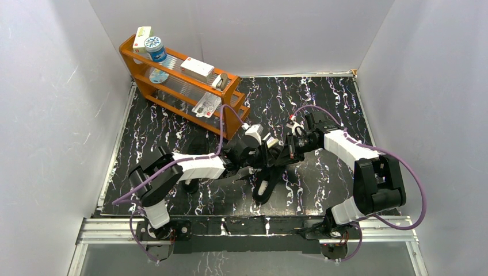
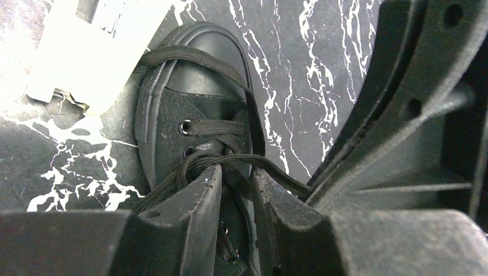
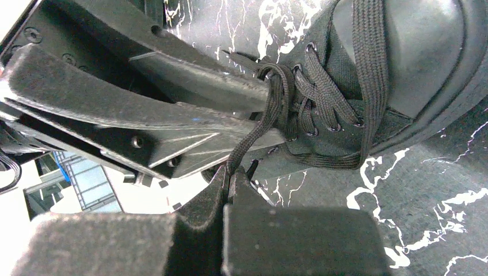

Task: Tie the shoes
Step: Cross the shoelace with the shoelace.

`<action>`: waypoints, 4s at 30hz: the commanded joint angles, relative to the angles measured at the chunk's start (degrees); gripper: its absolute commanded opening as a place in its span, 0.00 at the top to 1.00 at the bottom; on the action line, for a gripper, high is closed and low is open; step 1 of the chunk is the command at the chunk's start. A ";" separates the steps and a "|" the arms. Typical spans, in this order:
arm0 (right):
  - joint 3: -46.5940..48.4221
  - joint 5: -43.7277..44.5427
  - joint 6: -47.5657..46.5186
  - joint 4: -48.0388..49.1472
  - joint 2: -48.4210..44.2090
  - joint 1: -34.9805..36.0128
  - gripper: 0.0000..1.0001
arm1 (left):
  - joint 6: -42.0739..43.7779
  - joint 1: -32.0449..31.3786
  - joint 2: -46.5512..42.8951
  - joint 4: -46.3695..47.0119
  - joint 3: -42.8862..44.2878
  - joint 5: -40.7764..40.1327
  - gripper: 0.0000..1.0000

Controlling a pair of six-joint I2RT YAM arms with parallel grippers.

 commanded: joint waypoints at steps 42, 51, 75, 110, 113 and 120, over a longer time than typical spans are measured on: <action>1.81 5.49 -5.52 -4.48 -1.73 0.08 0.96 | 1.53 -0.79 -8.15 -8.27 4.05 11.21 1.00; 8.12 14.02 -2.56 -11.80 0.04 0.87 0.72 | -0.81 1.55 -10.90 -5.97 0.72 14.85 1.00; 11.70 26.03 -18.36 -9.03 -0.91 7.58 0.40 | 7.56 2.11 -20.54 -15.14 -1.87 7.66 0.77; 14.87 29.60 -14.08 -15.93 -4.65 11.60 0.59 | 14.74 3.13 -21.20 -19.28 -1.17 7.07 0.70; 13.62 24.67 -13.72 -12.87 -3.10 11.60 0.62 | 15.15 3.40 -22.55 -20.31 -1.90 6.53 0.70; 10.90 22.34 -12.33 -8.53 1.29 11.60 0.65 | 14.47 3.37 -25.18 -22.18 -2.75 5.94 0.70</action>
